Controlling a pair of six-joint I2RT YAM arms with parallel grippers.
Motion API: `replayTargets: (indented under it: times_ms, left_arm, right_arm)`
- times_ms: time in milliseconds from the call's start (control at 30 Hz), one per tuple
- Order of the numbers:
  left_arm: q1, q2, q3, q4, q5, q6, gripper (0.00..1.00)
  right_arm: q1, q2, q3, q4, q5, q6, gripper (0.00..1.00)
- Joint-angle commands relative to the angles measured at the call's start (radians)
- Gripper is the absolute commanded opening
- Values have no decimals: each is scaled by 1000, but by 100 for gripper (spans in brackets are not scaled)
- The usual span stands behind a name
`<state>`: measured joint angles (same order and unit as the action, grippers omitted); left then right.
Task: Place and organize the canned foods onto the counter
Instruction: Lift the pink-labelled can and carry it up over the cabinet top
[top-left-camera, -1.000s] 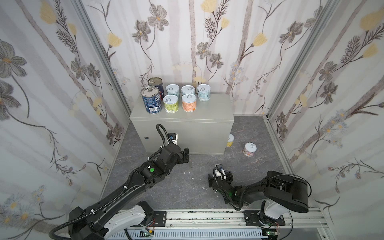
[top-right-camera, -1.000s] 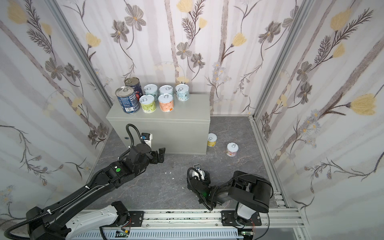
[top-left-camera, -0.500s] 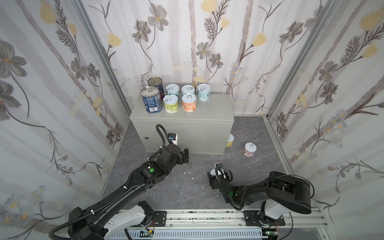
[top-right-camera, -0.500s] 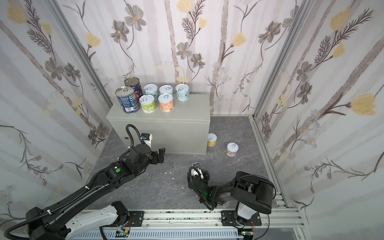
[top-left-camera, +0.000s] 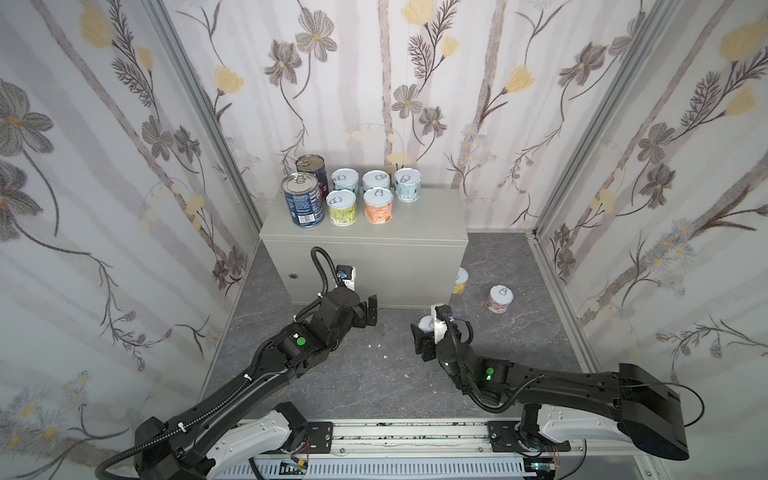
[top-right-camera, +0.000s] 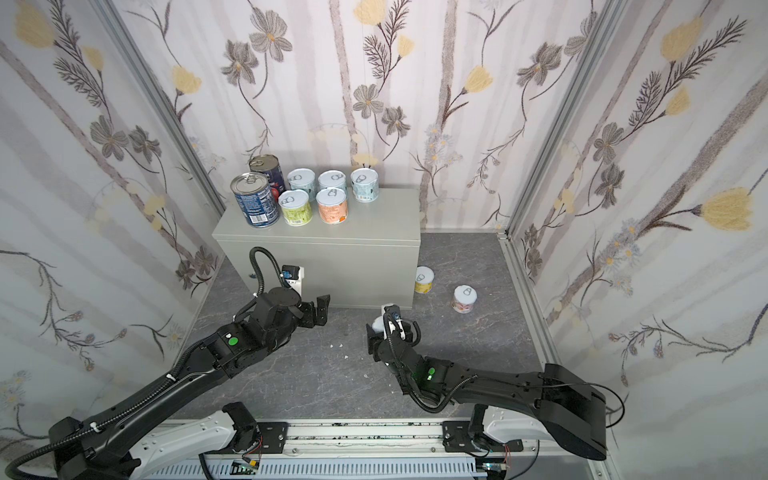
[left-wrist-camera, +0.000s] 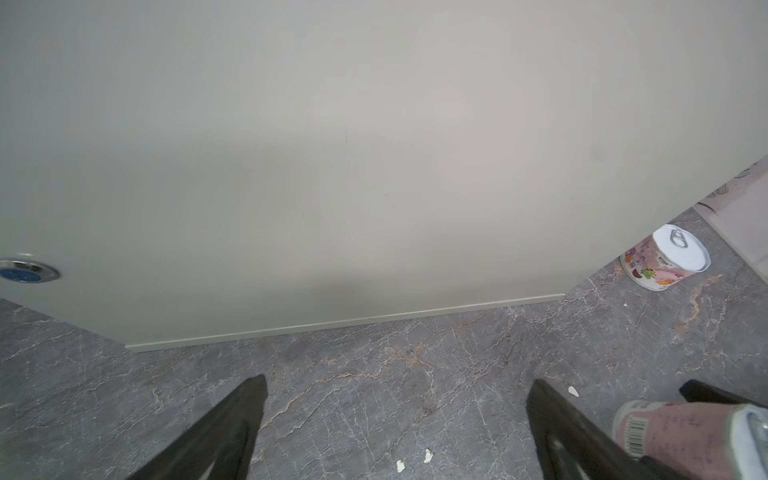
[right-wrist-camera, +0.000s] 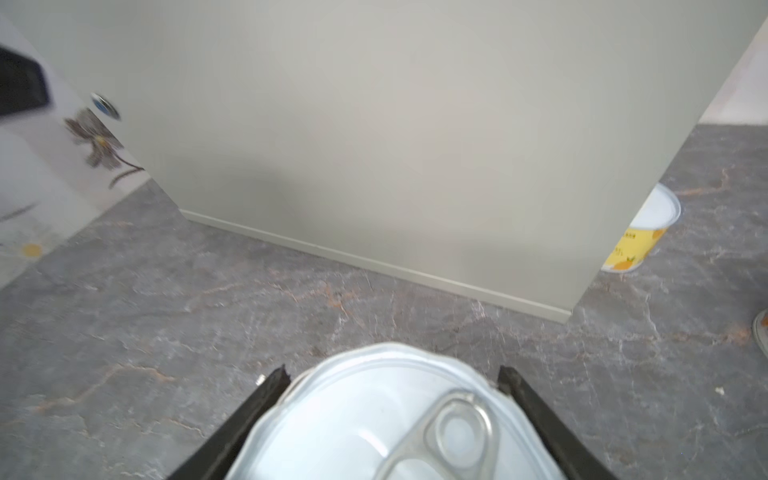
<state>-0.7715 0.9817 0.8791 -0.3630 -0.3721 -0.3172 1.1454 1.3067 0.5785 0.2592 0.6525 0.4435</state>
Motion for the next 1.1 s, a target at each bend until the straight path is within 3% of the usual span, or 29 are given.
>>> replayTargets:
  times_ms: [0, 200, 467, 833, 1067]
  left_arm:
    - [0, -4, 22, 32, 6, 11, 100]
    - [0, -2, 63, 30, 11, 31, 100]
    - [0, 28, 78, 31, 30, 53, 100]
    - [0, 53, 67, 39, 74, 86, 100]
    - [0, 48, 23, 55, 95, 68, 100]
  right_arm:
    - [-27, -69, 87, -149, -91, -74, 55]
    - [-47, -118, 363, -387, -148, -188, 54]
    - [-160, -30, 716, -565, -299, -308, 53]
    - [-362, 277, 1203, -761, -465, -405, 52]
    - [-432, 504, 1472, -853, -507, -413, 51]
